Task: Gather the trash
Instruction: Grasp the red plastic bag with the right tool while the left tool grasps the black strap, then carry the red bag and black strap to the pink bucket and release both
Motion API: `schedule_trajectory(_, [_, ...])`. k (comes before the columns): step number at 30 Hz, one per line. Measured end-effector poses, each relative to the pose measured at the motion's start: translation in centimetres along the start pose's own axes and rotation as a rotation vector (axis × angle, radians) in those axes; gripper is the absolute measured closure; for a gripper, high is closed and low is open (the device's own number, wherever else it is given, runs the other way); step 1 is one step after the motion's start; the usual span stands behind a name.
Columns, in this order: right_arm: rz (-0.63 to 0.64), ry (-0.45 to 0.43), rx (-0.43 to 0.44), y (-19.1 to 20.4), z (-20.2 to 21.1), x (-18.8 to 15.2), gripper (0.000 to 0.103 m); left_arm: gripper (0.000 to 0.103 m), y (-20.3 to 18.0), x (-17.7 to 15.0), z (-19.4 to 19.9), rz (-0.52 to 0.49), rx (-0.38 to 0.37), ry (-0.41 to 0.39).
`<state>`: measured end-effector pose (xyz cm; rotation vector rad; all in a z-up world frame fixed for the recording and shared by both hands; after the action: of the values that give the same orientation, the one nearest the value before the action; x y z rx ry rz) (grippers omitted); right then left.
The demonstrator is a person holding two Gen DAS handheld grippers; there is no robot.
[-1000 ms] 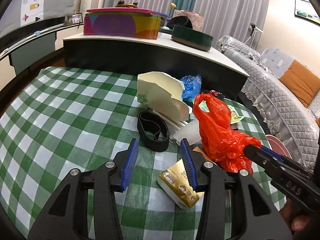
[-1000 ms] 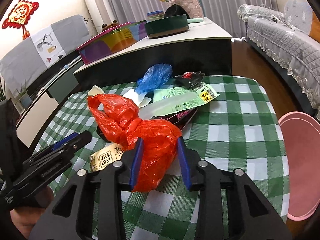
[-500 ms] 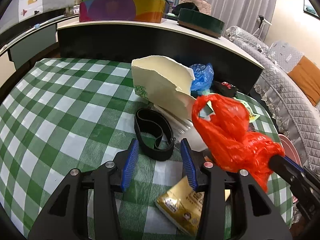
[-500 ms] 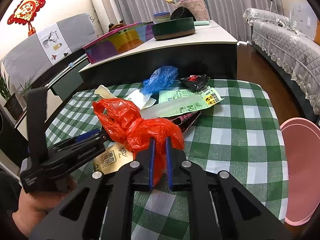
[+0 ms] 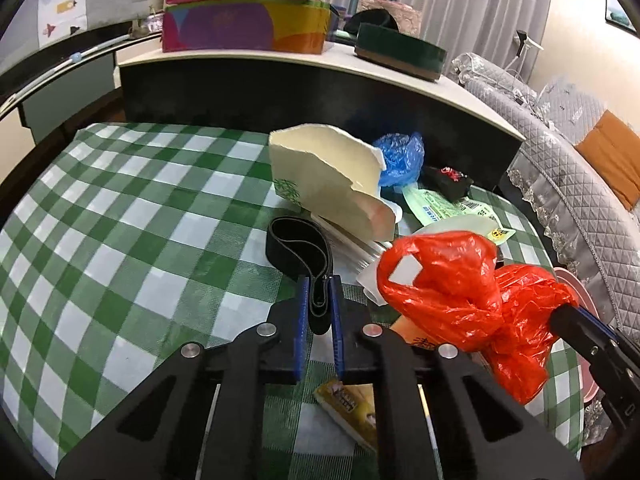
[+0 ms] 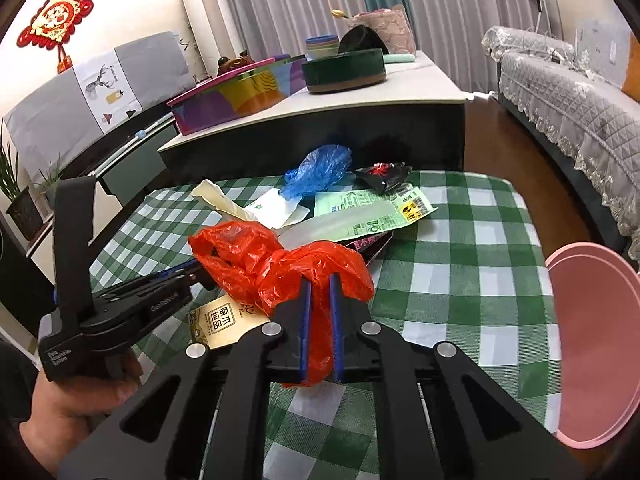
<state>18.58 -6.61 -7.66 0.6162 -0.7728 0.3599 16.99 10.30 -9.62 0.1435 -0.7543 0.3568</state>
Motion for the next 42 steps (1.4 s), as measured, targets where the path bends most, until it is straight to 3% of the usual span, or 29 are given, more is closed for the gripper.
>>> schedule_trajectory(26, [-0.027,-0.134,-0.112,-1.4,8.1,0.7,0.095,0.094,-2.0,-1.2,8.4,-0.060,-0.085,-0.157])
schedule_trajectory(42, [-0.047,-0.194,-0.202,-4.0,12.6,1.0,0.095,0.094,-5.4,-1.8,10.5,-0.100,-0.148,-0.195])
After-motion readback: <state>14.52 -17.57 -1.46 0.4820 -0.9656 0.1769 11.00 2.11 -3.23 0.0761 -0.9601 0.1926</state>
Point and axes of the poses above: each gripper's, at about its wrist camera, not at the fingertips, and z roughly against the way its jaws point, y to its left, x to its top, the point moved 6 cm from there along -z, roughly the way its jaws point, and after that the axes turned 13 degrees about x, right-handed, at the moved point
